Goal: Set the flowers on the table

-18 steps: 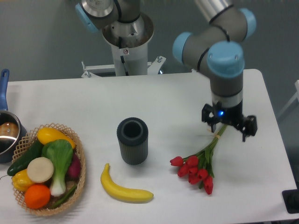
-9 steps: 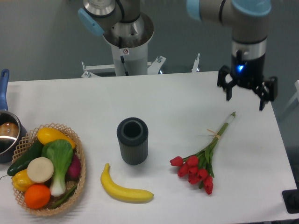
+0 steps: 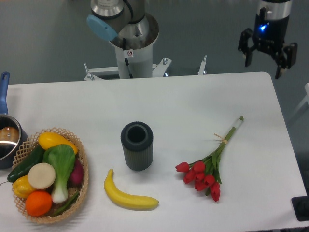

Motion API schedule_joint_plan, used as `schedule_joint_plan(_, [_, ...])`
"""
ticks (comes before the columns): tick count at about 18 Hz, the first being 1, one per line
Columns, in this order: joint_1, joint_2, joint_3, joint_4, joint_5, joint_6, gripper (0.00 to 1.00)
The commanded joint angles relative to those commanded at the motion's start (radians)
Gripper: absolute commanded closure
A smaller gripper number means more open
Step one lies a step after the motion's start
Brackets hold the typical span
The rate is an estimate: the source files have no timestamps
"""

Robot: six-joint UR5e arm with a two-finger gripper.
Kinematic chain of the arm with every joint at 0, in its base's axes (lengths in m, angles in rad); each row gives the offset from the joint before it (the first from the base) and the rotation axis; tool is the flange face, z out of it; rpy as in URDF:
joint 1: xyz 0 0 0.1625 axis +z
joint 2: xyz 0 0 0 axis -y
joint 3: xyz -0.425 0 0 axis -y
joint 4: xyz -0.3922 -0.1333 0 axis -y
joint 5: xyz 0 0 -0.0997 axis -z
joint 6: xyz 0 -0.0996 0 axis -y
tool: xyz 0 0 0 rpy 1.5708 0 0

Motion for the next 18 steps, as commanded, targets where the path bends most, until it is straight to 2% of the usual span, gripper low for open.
schedule_joint_plan(8, [-0.015, -0.009, 0.014, 0.012, -0.015, -0.014, 0.00])
schedule_joint_plan(11, [-0.011, -0.014, 0.020, 0.034, -0.044, -0.015, 0.00])
schedule_joint_plan(18, [-0.006, -0.017, -0.008, 0.046, -0.038, -0.015, 0.00])
